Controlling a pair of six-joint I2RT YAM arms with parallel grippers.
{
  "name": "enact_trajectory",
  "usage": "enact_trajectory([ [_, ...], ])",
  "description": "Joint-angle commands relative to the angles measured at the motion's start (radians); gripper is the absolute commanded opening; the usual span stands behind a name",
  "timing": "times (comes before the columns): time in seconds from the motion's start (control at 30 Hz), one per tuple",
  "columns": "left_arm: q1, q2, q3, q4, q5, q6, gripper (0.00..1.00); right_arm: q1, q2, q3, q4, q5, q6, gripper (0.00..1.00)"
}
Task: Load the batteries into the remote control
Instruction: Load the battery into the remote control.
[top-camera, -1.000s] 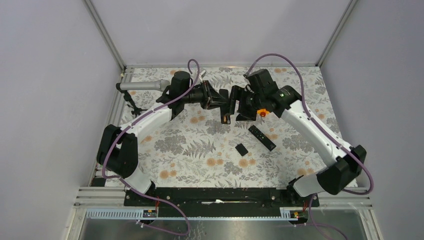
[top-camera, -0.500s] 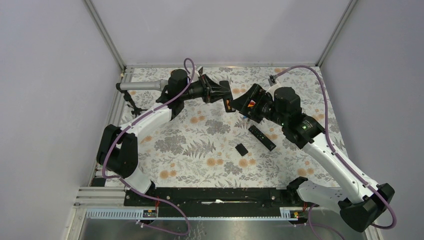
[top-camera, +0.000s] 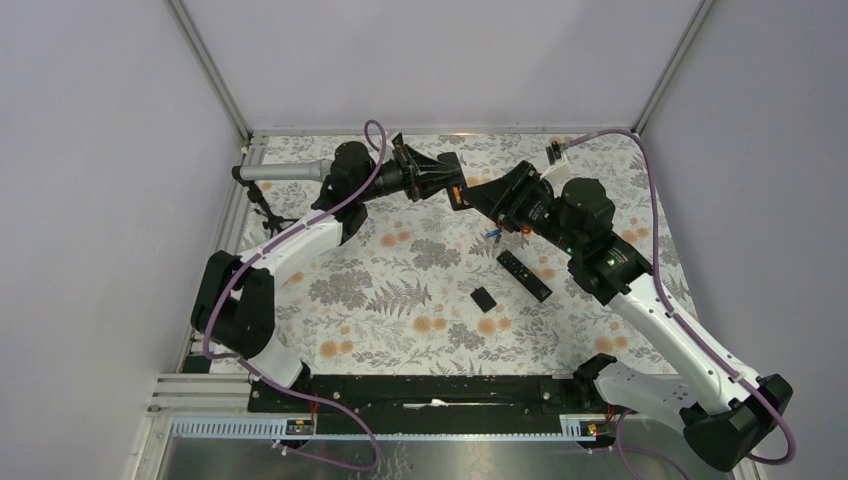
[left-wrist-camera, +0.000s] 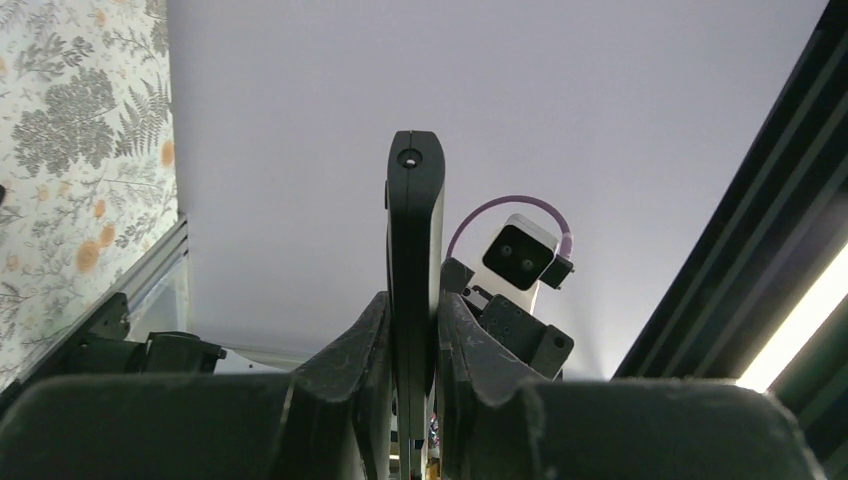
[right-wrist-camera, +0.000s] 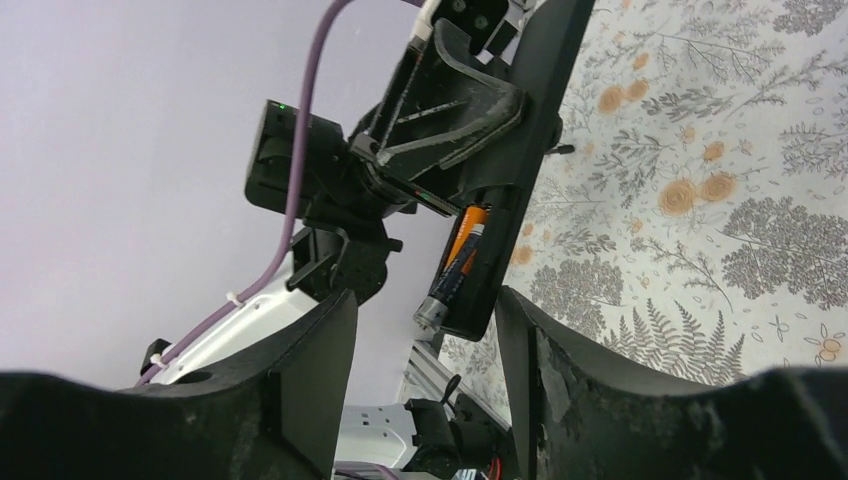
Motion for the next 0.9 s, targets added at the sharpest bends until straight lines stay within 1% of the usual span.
enact_trajectory([
  [0.0, 0.0, -0.045, -0.018, 0.138, -0.023, -0.084, 0.0, -0.003, -0.029, 0.002, 0.078, 0.001, -0.009, 0.59],
  [0.1, -0.003, -0.047, -0.022, 0.142, -0.028, -0.098, 0.0, -0.003, -0.03, 0.002, 0.077, -0.003, -0.016, 0.49],
  [0.2, -0.005, -0.05, -0.022, 0.135, -0.03, -0.104, 0.0, -0.004, -0.026, 0.005, 0.077, -0.011, -0.026, 0.43],
  [0.6, -0.008, -0.055, -0.016, 0.13, -0.027, -0.111, 0.0, -0.004, -0.003, 0.027, 0.04, 0.006, -0.045, 0.4],
  [0.87, -0.014, -0.061, -0.005, 0.133, -0.018, -0.117, 0.0, -0.004, 0.03, 0.041, -0.047, 0.036, -0.028, 0.39],
])
